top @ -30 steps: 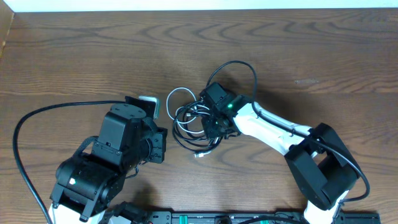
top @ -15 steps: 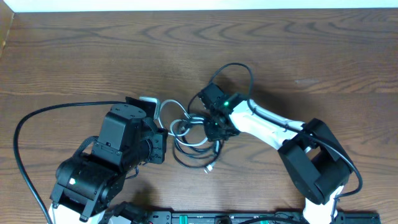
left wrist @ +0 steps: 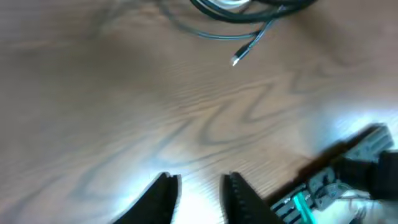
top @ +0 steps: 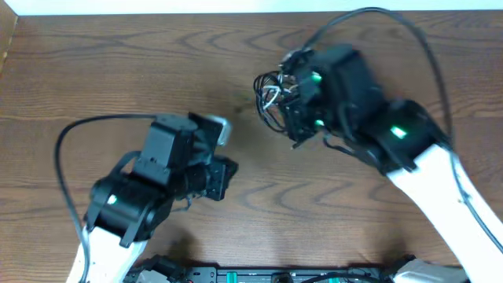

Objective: Untangle cables

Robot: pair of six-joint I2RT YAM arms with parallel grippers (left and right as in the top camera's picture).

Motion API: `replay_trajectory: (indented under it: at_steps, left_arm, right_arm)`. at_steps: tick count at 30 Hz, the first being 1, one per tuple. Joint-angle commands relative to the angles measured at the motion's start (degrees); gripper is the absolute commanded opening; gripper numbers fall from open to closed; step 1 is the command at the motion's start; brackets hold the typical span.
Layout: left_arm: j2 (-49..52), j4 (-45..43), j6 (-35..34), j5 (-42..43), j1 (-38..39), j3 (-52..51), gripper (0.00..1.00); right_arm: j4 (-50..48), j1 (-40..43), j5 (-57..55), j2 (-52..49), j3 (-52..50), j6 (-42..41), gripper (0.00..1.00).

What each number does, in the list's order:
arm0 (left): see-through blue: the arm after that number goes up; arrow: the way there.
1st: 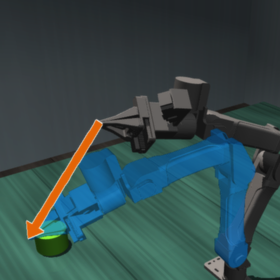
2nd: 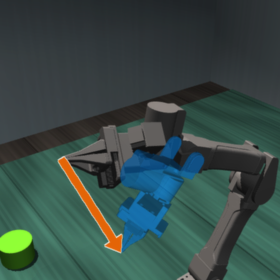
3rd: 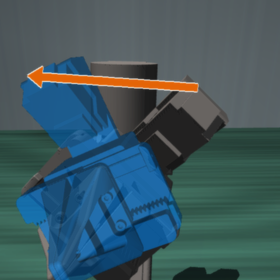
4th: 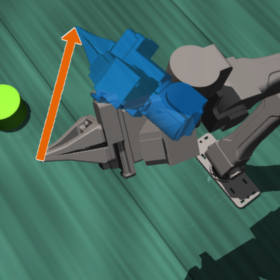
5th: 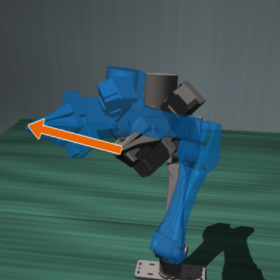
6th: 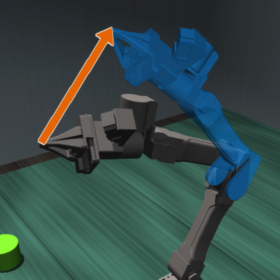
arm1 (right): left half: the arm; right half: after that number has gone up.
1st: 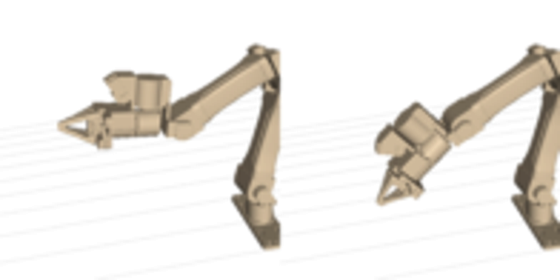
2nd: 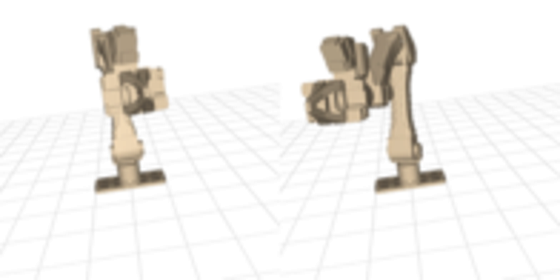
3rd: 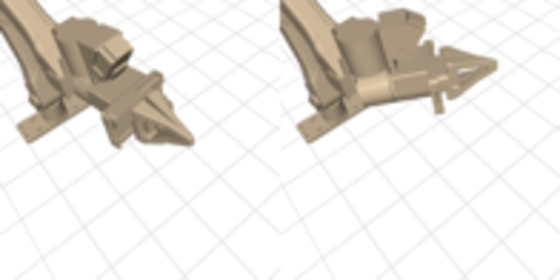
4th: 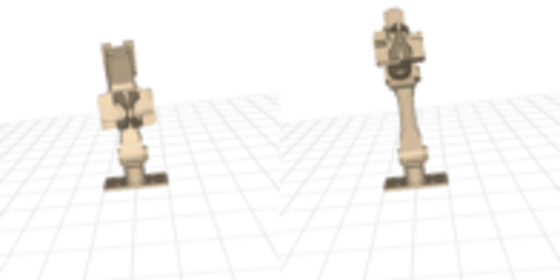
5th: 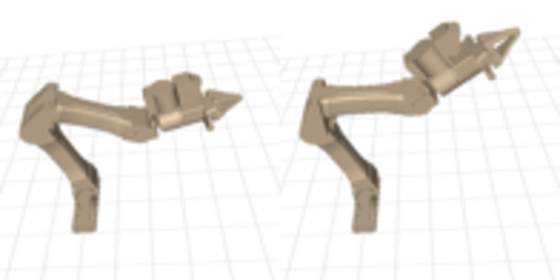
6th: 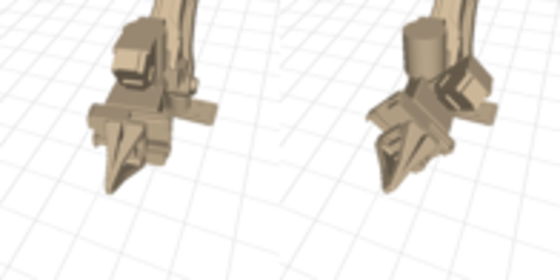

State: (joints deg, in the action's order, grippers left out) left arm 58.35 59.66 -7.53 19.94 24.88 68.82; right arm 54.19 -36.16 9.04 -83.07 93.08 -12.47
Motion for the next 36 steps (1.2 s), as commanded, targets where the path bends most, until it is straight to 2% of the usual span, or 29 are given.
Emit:
replay_trajectory:
  at_steps: [1, 4, 12, 15, 20, 25, 32, 36]
  left_arm:
    - [3.74, -3.23, 4.96, 7.96, 0.22, -0.35, 0.43]
    - [5.22, -5.51, 4.92, 8.17, 0.22, -0.35, 0.48]
    - [5.51, -9.81, 4.48, 10.10, 0.22, -0.35, 0.49]
    - [5.53, -9.68, 4.50, 10.08, 0.22, -0.35, 0.54]
    - [5.62, -11.19, 4.46, 10.12, 0.22, -0.35, 0.57]
    - [5.62, -16.24, 3.30, 11.17, 0.24, -0.35, 0.58]
    - [5.70, -24.81, 2.75, 11.17, 0.22, -0.35, 0.78]
    - [6.23, -26.80, 2.51, 11.17, 0.24, -0.35, 0.80]
  right_arm:
    - [2.45, -0.13, -0.04, 1.77, -0.17, 2.27, 0.01]
    - [4.39, -0.37, -0.04, 1.97, -0.17, 2.29, 0.01]
    - [3.34, -0.35, -0.09, 2.12, 0.33, 2.51, 0.01]
    - [2.32, -0.22, -0.07, 2.64, 4.66, 3.17, 0.01]
    - [2.62, -0.37, 0.59, 4.57, 15.65, 9.16, 0.01]
    - [6.60, -1.05, 1.07, 5.18, 16.63, 9.33, 0.01]
    - [9.42, -4.85, 1.05, 4.87, 16.65, 9.35, 0.01]
    - [8.81, -6.73, 1.01, 5.20, 16.70, 9.38, 0.01]
